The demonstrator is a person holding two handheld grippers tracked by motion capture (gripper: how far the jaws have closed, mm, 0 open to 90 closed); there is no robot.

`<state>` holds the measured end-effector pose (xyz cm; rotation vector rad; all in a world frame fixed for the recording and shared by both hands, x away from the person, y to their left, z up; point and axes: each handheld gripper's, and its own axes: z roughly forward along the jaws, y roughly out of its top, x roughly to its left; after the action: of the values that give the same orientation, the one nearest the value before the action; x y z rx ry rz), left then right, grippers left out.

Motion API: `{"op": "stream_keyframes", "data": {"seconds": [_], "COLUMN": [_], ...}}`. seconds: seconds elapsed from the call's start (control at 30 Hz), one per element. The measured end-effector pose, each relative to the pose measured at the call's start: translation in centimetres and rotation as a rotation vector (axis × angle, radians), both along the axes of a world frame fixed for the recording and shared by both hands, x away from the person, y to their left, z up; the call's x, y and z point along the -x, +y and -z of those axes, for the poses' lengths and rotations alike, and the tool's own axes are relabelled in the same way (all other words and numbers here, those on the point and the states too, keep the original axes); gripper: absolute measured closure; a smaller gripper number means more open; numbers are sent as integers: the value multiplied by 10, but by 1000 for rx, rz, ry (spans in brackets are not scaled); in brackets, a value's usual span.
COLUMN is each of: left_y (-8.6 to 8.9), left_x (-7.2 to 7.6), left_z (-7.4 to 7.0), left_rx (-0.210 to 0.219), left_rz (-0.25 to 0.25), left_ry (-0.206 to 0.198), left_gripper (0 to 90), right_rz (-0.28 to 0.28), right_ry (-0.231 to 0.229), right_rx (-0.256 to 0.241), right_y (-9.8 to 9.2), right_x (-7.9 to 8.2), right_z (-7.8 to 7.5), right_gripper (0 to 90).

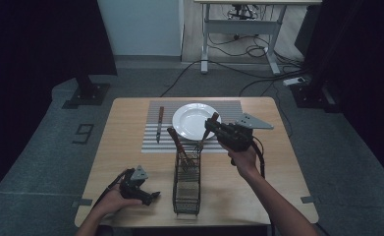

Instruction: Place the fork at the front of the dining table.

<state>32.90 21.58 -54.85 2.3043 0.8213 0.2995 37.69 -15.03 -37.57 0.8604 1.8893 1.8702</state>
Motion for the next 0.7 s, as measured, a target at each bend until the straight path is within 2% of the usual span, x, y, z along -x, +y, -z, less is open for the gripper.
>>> {"op": "stream_keyframes", "data": {"seconds": [0.03, 0.1, 0.3, 0.5, 0.7], "left_y": [0, 0, 0, 0, 0], "left_x": [0, 0, 0, 0, 0], "left_z": [0, 0, 0, 0, 0], "left_rx": [0, 0, 0, 0, 0], "left_rz": [0, 0, 0, 0, 0], "left_ry": [0, 0, 0, 0, 0], "left_gripper": [0, 0, 0, 0, 0], "right_rz": [0, 18, 45, 74, 99], "right_ry": [0, -25, -32, -22, 9], "right_rx": [0, -26, -47, -44, -26], "right_y": [0, -9, -23, -33, -42], "right_x": [0, 3, 3, -1, -6], "right_z": [0, -9, -18, -15, -7], "right_gripper": [805, 804, 805, 804, 805]}}
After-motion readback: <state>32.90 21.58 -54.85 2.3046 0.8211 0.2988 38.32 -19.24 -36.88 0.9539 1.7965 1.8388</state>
